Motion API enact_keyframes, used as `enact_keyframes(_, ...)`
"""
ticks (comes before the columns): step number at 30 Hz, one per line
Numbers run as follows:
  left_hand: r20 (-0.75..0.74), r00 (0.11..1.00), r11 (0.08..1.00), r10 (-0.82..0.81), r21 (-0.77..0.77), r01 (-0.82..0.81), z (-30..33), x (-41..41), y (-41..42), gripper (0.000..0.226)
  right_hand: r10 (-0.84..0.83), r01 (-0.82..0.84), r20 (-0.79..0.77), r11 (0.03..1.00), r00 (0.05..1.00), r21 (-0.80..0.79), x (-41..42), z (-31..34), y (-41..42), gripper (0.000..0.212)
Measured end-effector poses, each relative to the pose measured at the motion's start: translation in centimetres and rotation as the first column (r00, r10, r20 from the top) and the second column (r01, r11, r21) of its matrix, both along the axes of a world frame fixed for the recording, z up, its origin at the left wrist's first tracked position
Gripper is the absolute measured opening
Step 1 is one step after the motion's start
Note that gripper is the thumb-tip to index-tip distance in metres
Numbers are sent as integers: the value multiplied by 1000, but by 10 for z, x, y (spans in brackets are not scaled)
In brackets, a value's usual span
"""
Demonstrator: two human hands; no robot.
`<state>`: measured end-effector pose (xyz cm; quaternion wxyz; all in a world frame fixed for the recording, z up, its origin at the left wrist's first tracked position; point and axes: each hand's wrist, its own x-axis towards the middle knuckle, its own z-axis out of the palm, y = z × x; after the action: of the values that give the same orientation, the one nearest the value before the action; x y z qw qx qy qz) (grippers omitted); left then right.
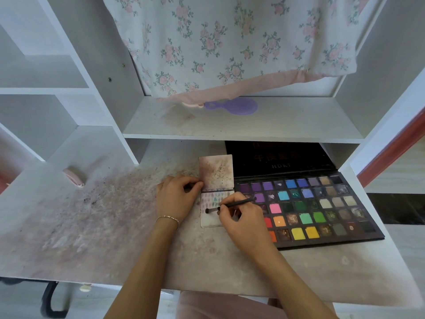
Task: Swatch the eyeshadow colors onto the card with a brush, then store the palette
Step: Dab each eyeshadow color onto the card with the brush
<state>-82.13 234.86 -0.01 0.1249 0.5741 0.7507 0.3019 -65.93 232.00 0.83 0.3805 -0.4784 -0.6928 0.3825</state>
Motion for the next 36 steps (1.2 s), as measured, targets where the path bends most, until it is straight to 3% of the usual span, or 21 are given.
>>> enact_keyframes(20,5,1000,1000,0,16,0,-2,-1,0,14,4,-4,14,1000,1000,-1,0,-1,0,26)
enact_keyframes(24,1,1000,1000,-2,15,2,-3,-1,1,14,-35,36,-28,999,999,30,0,0,0,19)
enact_keyframes(30,10,1000,1000,1,9,-1,-3,0,1,13,-109,126,-192,989,975,79,3,3,-4,30)
enact_keyframes(36,6,1000,1000,2,16,-3,-2,0,0,12,-149,177,-207,977,967,122,20,4,-9,36)
